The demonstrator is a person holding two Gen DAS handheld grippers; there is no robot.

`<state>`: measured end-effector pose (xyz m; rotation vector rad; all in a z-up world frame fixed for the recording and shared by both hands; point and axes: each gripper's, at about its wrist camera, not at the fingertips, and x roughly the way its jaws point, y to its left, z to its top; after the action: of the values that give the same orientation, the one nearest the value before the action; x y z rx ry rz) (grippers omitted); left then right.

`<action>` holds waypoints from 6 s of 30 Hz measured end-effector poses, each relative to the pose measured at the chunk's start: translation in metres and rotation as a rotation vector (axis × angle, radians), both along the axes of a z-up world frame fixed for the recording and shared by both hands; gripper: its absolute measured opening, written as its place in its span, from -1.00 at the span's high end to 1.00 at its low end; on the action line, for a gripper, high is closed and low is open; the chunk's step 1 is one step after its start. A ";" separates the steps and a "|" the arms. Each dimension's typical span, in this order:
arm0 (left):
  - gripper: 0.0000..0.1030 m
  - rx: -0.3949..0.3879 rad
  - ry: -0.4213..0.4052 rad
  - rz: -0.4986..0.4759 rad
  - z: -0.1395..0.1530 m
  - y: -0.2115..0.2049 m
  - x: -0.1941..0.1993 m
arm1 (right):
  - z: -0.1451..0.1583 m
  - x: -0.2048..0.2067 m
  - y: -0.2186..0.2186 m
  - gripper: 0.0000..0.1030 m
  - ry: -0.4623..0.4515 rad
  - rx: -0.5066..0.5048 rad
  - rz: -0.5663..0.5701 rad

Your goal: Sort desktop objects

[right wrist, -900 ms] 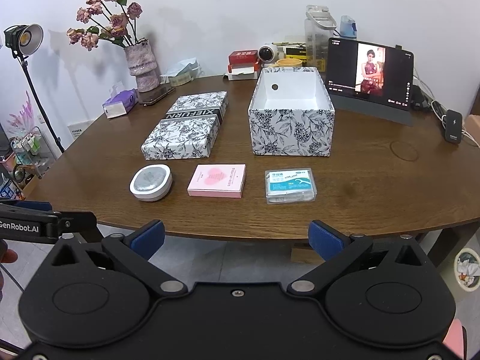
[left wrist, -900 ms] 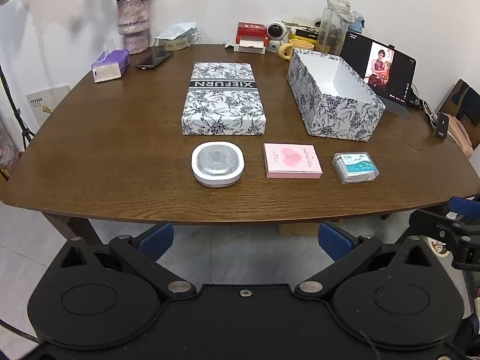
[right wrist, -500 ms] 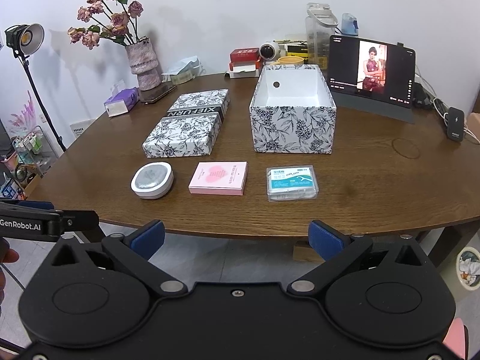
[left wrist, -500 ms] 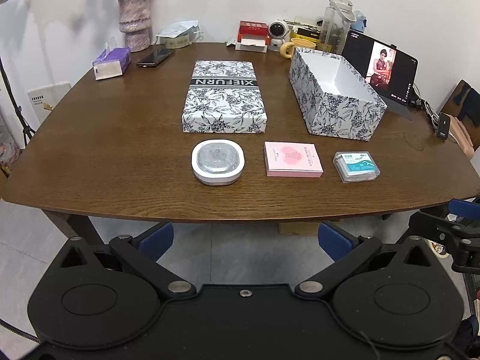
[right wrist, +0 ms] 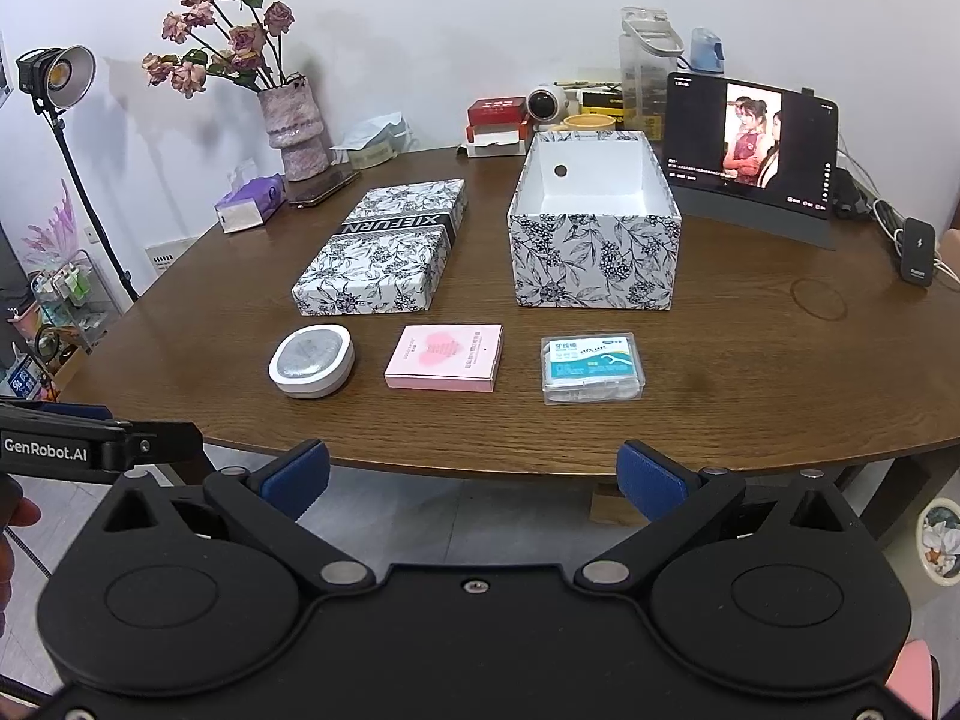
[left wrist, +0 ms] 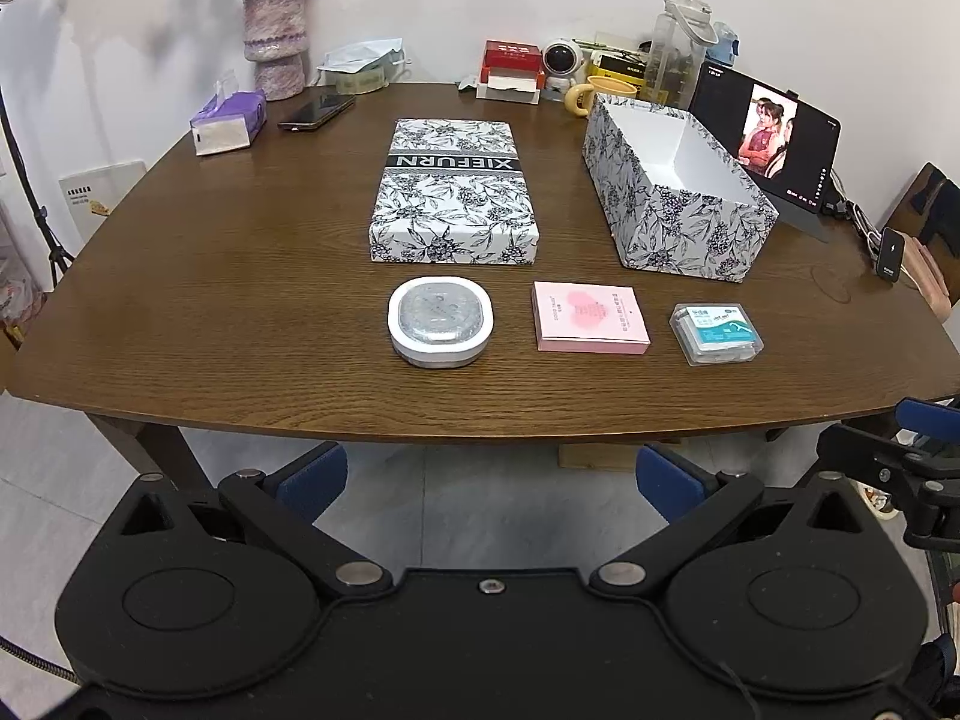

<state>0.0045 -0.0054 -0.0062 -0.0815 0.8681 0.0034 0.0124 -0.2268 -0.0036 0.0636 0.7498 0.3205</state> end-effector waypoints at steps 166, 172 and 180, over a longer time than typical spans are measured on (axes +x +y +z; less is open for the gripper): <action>-0.56 0.035 0.106 -0.422 0.054 -0.110 0.370 | 0.020 0.289 -0.032 -1.00 0.097 -0.049 0.044; -0.56 0.080 0.152 -0.477 0.030 -0.159 0.422 | 0.015 0.323 -0.049 -1.00 0.121 -0.024 0.105; -0.55 0.179 0.221 -0.603 -0.021 -0.212 0.472 | 0.002 0.363 -0.064 -1.00 0.162 -0.008 0.193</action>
<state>0.4760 -0.2178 -0.0267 0.3564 1.0822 -0.4807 0.3756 -0.2912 -0.0016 0.0096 0.9197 0.5007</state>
